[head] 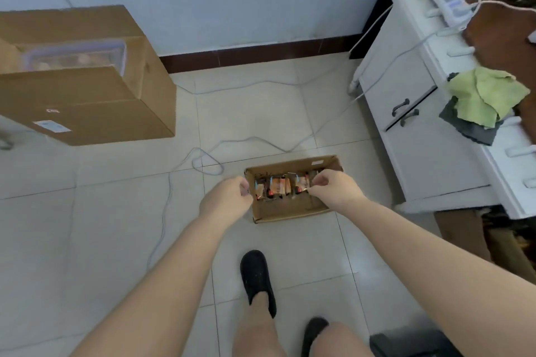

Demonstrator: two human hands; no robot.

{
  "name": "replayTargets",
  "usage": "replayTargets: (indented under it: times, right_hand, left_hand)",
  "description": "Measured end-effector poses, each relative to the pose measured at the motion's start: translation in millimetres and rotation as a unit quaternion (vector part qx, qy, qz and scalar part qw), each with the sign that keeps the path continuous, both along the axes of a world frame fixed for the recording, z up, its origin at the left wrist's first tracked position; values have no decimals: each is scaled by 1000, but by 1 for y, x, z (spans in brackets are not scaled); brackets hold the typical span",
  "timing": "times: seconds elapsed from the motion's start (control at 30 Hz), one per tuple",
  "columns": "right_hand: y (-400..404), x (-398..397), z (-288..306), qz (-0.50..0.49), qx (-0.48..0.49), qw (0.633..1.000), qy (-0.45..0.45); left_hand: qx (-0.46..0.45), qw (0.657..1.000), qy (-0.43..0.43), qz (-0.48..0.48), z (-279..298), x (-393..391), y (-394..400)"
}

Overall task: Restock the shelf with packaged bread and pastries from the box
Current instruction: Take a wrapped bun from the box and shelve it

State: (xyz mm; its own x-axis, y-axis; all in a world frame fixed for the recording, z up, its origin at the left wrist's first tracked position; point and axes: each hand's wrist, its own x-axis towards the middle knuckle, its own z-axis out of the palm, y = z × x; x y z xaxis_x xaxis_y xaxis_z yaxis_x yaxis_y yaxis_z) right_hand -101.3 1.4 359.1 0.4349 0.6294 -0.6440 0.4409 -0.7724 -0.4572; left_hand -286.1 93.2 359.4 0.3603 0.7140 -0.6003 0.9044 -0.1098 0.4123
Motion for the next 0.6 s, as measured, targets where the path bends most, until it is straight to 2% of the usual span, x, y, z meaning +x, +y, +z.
replayTargets:
  times: [0.17, 0.37, 0.5, 0.6]
  right_hand:
    - [65, 32, -125, -17, -30, 999, 41]
    - [104, 57, -298, -34, -94, 991, 86]
    - [109, 71, -402, -69, -128, 983, 113]
    - [111, 82, -467, -123, -132, 972, 148]
  left_hand:
    - [-44, 999, 7, 17, -120, 43, 51]
    - [-130, 991, -19, 41, -295, 92, 57]
    - [-179, 975, -33, 129, -398, 118, 63]
    - [-203, 950, -44, 232, -464, 130, 69]
